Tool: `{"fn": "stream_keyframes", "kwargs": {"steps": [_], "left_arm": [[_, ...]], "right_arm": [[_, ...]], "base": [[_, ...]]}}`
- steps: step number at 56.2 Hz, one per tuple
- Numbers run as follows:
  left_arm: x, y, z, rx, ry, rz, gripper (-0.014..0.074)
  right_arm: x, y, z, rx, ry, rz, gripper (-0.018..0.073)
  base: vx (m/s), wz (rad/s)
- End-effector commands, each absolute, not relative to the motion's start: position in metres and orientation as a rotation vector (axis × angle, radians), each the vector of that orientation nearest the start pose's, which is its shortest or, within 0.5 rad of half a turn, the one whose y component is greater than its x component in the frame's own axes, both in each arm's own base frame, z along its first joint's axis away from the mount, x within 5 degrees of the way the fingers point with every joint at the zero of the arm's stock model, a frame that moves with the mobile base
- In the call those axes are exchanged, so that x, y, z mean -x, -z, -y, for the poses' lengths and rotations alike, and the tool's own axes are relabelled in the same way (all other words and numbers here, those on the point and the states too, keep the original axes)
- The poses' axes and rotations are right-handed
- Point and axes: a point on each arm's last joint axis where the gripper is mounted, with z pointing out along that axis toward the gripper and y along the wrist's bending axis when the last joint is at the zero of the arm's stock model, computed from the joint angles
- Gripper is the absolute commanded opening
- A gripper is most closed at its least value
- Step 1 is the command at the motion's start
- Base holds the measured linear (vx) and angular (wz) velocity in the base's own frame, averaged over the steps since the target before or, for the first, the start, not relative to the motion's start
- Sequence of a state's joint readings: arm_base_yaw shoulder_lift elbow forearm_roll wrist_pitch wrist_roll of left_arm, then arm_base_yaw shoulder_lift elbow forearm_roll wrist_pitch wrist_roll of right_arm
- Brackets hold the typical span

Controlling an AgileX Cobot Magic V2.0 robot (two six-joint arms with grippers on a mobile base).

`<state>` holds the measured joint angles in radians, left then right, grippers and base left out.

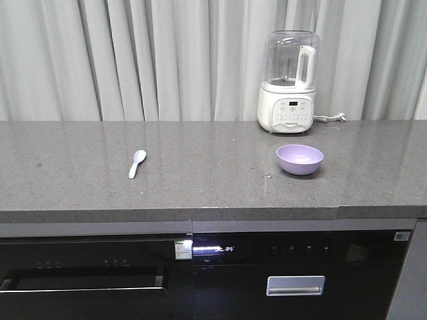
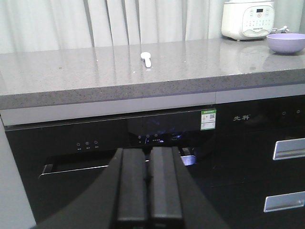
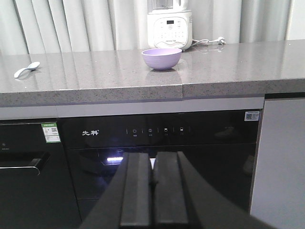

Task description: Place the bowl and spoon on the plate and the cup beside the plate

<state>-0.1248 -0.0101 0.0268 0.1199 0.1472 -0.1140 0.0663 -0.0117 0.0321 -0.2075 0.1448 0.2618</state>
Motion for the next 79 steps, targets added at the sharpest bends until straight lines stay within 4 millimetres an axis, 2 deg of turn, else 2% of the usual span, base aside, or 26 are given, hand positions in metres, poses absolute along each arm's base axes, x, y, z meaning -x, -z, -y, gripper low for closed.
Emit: {"fn": "stream_keyframes", "kwargs": {"steps": [1, 49, 79], "left_arm": [[-0.0539, -0.2083, 0.006, -0.088, 0.092, -1.522, -0.0003], [-0.0539, -0.2083, 0.006, -0.088, 0.092, -1.522, -0.0003], [-0.0539, -0.2083, 0.006, -0.088, 0.092, -1.522, -0.0003]], "right_arm": [[-0.0566, -0.1968, -0.0021, 0.005, -0.068, -1.566, -0.0008], [-0.0566, -0.1968, -0.0021, 0.005, -0.068, -1.566, -0.0008], [-0.0566, -0.1968, -0.0021, 0.005, -0.068, -1.566, -0.0008]], "base": [[0.0, 0.0], [0.0, -0.01], [0.07, -0.29]]}}
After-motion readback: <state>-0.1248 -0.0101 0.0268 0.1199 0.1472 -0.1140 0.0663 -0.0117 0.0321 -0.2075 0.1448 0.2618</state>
